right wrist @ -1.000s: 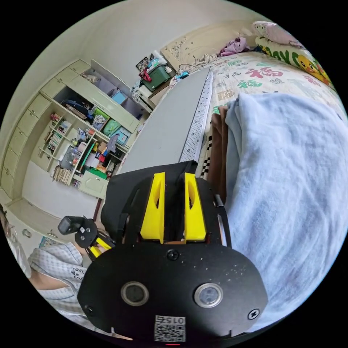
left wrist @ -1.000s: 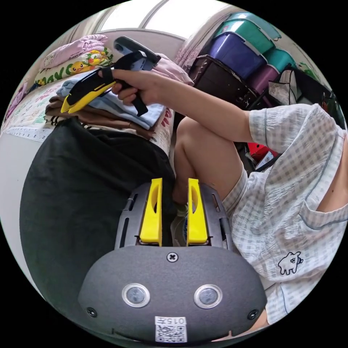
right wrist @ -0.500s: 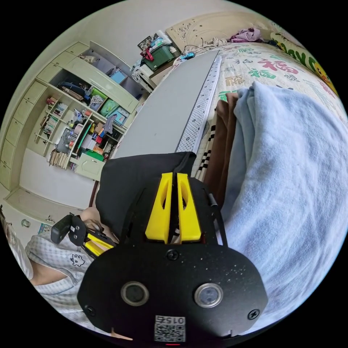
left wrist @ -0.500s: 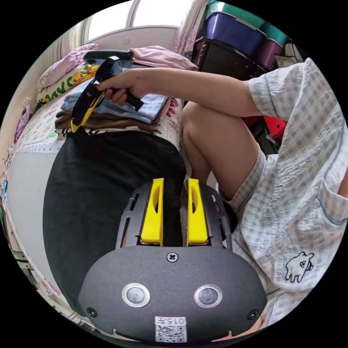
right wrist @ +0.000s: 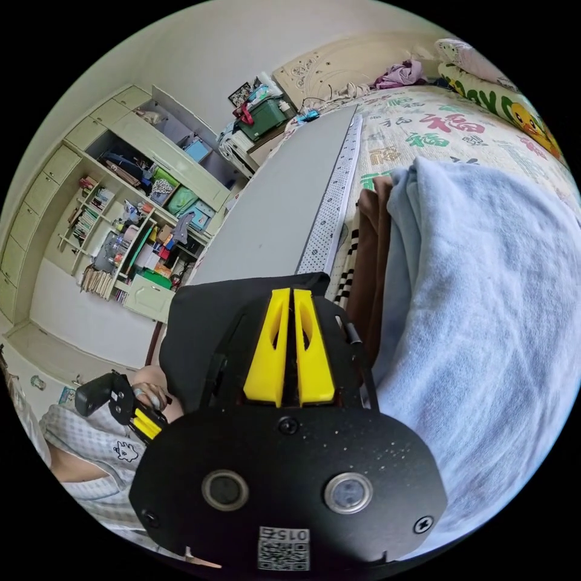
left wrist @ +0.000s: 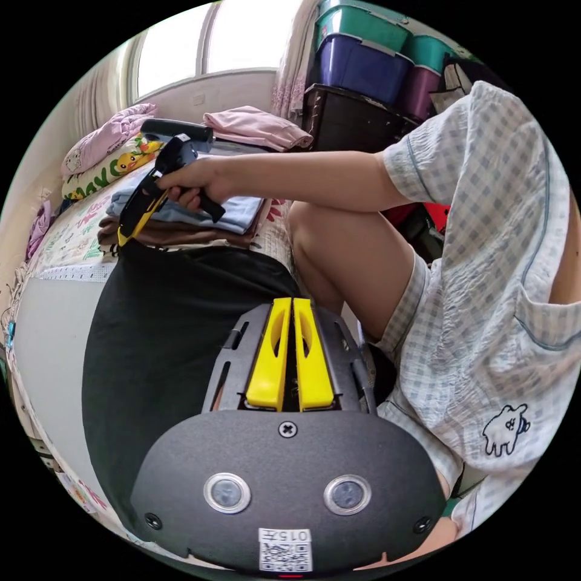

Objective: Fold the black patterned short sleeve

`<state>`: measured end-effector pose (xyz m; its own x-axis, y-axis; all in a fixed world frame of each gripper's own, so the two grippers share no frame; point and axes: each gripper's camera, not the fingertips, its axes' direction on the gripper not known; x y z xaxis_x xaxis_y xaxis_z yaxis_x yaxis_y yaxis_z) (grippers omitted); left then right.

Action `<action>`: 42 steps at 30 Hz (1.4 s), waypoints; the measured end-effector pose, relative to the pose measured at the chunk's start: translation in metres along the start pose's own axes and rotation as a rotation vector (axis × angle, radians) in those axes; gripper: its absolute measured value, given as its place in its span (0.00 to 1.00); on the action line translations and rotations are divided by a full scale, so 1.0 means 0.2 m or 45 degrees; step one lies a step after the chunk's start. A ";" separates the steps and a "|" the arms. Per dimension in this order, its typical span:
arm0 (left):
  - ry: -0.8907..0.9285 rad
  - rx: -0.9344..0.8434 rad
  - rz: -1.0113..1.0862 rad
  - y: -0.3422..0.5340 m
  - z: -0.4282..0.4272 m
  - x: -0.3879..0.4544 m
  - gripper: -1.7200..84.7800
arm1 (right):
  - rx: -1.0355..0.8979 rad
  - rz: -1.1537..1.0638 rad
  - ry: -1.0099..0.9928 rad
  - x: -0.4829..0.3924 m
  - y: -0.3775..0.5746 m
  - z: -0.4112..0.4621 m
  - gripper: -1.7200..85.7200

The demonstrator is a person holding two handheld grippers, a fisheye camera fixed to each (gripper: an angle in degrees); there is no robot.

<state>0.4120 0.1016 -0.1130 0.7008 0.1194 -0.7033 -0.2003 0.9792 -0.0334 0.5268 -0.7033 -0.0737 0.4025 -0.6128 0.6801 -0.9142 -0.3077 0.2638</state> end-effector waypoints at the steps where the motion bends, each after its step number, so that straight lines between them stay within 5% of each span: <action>1: 0.021 0.009 -0.018 0.02 0.02 -0.02 0.01 | 0.004 -0.006 0.016 -0.01 0.01 0.00 0.03; 8: 0.030 -0.150 -0.108 0.15 0.28 -0.10 0.02 | -0.042 -0.028 0.148 -0.05 0.06 -0.02 0.08; 15: 0.155 -0.002 -0.180 0.29 0.18 -0.24 0.03 | 0.068 -0.172 0.142 -0.18 0.41 -0.37 0.08; 24: -0.207 0.104 -0.483 0.56 0.06 -0.53 0.06 | -0.005 0.051 0.069 -0.15 0.96 -0.31 0.11; 31: -0.207 -0.063 -0.639 0.69 0.32 -0.73 0.06 | 0.112 0.121 0.002 -0.06 1.04 -0.35 0.04; 42: -0.256 0.003 -0.633 0.68 0.40 -0.87 0.04 | 0.304 0.244 -0.026 0.12 1.31 -0.51 0.02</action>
<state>0.3177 0.2267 0.0610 0.8279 -0.3300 -0.4535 0.1906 0.9260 -0.3259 0.2920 -0.7249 0.0809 0.2271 -0.6897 0.6876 -0.9374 -0.3463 -0.0378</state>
